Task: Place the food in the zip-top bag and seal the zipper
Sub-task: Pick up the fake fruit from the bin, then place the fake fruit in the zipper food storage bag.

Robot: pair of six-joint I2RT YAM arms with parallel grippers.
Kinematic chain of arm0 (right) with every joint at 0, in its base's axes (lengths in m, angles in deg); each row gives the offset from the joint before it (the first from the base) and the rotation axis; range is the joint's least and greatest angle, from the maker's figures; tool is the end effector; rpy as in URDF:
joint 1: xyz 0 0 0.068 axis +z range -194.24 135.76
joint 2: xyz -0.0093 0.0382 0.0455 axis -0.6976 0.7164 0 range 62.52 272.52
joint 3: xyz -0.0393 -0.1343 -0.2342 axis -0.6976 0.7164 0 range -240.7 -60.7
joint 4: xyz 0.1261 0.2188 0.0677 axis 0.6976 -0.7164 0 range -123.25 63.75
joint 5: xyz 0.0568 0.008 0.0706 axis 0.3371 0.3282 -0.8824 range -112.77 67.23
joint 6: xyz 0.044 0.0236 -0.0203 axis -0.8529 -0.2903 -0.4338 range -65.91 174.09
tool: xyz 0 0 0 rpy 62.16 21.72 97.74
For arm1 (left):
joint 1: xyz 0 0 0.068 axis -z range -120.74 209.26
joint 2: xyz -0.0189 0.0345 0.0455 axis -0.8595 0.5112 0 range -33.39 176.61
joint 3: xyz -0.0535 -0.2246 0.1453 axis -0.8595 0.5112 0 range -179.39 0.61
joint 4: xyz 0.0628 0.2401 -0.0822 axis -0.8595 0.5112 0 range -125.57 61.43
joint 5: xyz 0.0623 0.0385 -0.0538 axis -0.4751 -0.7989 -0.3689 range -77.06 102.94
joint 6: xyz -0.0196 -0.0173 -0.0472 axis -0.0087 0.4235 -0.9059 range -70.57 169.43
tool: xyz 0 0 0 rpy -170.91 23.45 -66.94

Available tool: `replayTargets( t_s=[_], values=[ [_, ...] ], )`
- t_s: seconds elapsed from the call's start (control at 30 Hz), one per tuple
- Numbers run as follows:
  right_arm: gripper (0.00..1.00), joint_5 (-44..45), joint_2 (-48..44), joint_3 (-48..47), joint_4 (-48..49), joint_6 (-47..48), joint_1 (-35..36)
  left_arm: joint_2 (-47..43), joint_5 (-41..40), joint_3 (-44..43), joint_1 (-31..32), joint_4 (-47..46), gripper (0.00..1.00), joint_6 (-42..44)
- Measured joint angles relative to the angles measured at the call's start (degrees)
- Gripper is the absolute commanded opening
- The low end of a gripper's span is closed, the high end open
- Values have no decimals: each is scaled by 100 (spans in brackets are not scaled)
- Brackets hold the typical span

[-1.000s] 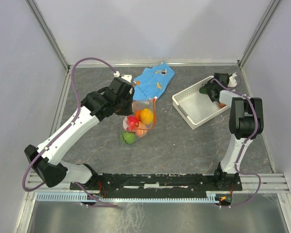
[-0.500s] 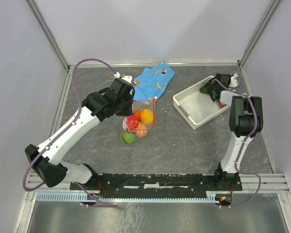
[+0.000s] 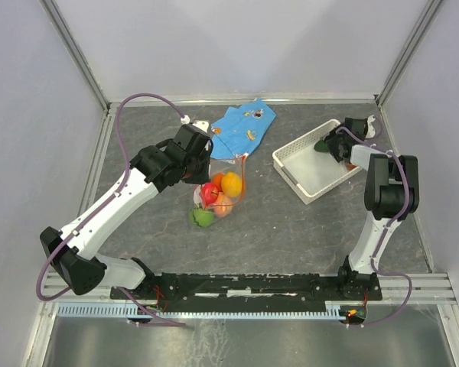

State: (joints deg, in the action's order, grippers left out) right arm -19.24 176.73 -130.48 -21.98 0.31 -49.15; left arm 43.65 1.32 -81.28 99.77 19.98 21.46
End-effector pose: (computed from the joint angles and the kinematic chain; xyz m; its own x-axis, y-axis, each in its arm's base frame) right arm 0.4272 -0.0390 0.1549 -0.2730 0.8316 -0.4836 0.5966 0.5407 0.5931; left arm 0.2090 -0.1692 0.3670 -0.7726 0.0559 -0.6324 0.2004 0.9666 -0.1594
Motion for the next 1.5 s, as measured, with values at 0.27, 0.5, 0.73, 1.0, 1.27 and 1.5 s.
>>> replayTargets(
  t_s=[0.27,0.5,0.73,1.0,1.27,1.5],
  values=[
    [49,-568,-778,481,-579,553,4,4,15,-55,0,0,3,4],
    [49,-1023,-1849,822,-984,909,227,31,90,-133,0,-7,3,7],
    [49,-1226,-2953,1003,-1587,1290,811,31,181,-168,0,-52,3,7],
    [49,-1255,-4138,1001,-2129,1556,1847,31,369,-168,0,-151,3,7],
    [49,-1207,-4955,931,-2479,1596,2706,31,483,-168,0,-221,3,2],
    [50,-807,-5049,911,-2181,1626,3967,33,581,-168,0,-262,3,-2]
  ],
)
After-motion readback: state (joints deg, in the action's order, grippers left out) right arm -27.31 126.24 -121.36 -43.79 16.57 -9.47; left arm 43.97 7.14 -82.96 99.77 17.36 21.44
